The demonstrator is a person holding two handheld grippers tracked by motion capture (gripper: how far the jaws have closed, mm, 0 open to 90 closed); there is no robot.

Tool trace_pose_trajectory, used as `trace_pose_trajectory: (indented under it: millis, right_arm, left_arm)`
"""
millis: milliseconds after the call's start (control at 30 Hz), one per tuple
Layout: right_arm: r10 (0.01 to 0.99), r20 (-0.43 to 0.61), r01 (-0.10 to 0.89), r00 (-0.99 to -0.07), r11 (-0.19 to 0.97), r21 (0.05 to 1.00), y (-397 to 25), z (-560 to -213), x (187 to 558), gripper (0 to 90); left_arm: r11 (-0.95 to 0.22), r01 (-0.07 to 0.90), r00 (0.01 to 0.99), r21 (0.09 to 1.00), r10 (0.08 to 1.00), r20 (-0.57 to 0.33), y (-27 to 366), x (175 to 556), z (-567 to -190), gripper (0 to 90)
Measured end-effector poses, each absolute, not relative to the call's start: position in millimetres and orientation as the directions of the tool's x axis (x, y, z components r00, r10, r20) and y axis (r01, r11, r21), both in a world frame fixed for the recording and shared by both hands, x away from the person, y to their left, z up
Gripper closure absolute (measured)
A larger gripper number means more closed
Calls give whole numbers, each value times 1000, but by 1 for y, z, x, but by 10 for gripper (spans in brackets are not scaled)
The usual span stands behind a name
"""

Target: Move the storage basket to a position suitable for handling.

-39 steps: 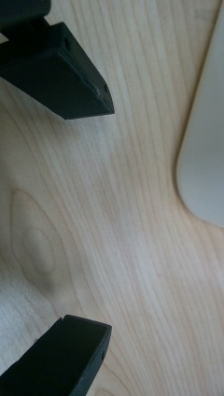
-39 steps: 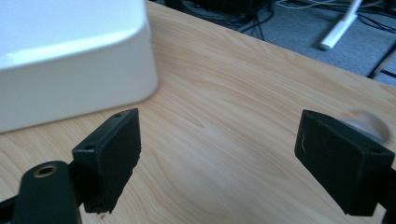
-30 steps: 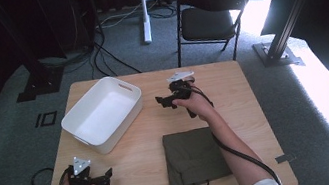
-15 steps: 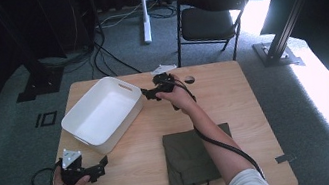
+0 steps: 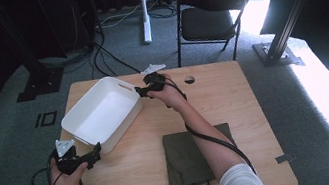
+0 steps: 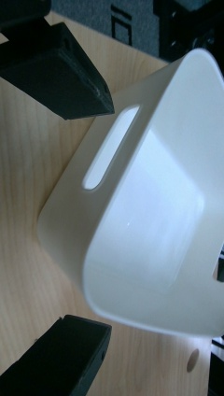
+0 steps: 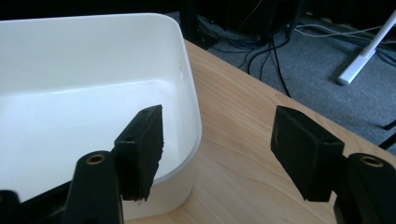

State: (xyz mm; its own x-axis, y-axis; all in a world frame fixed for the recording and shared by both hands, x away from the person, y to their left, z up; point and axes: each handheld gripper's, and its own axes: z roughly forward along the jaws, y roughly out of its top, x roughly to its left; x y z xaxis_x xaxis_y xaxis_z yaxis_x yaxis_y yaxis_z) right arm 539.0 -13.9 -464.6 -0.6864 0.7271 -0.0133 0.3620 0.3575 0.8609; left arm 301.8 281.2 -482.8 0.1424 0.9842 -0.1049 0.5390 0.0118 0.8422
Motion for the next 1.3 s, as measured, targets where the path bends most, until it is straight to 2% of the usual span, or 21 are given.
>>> trace_pose_trajectory:
  millis: [67,133,267,300,400,433,467,533,567,667,700,833,1000,1300]
  right_arm:
    - [728,-13,366,-685,360,858,-12,-466,541,347]
    - [739,16,397,-673,343,851,-8,-470,546,359]
    - [749,-1,402,-662,356,843,-3,-476,550,419]
    - [750,-13,403,-661,370,837,-1,-478,550,470]
    - [752,-23,410,-658,384,827,0,-481,550,504]
    - [757,-32,398,-652,378,836,1,-482,550,532]
    - [754,-11,404,-656,363,840,1,-481,549,627]
    - [755,-35,392,-655,380,838,4,-480,546,682]
    - [751,-43,391,-659,391,833,7,-479,545,730]
    - [749,-50,390,-660,400,829,8,-479,544,740]
    - [746,-80,385,-661,429,818,12,-478,541,807]
    - [755,-89,399,-649,438,806,14,-477,537,820]
    - [770,-56,429,-636,413,803,5,-477,529,814]
    - [780,-33,451,-624,395,801,-7,-476,520,805]
  left_arm:
    - [32,533,117,846,987,-111,283,305,-482,10]
    - [58,534,90,844,988,-124,284,307,-482,164]
    - [56,542,79,838,990,-116,284,312,-484,159]
    - [46,543,81,839,991,-106,284,314,-485,161]
    - [24,548,86,836,993,-86,282,318,-487,186]
    - [24,548,86,836,993,-86,282,318,-487,207]
    - [29,545,97,838,990,-98,280,320,-489,257]
    - [36,545,94,838,990,-104,278,320,-489,336]
    - [37,547,90,836,991,-103,278,320,-489,341]
    - [45,551,81,834,991,-107,278,319,-487,350]
    - [60,554,72,831,990,-119,278,319,-487,406]
    - [92,557,52,825,988,-146,278,319,-486,465]
    - [79,561,30,824,993,-115,275,322,-484,523]
    - [89,559,23,825,992,-122,274,326,-486,549]
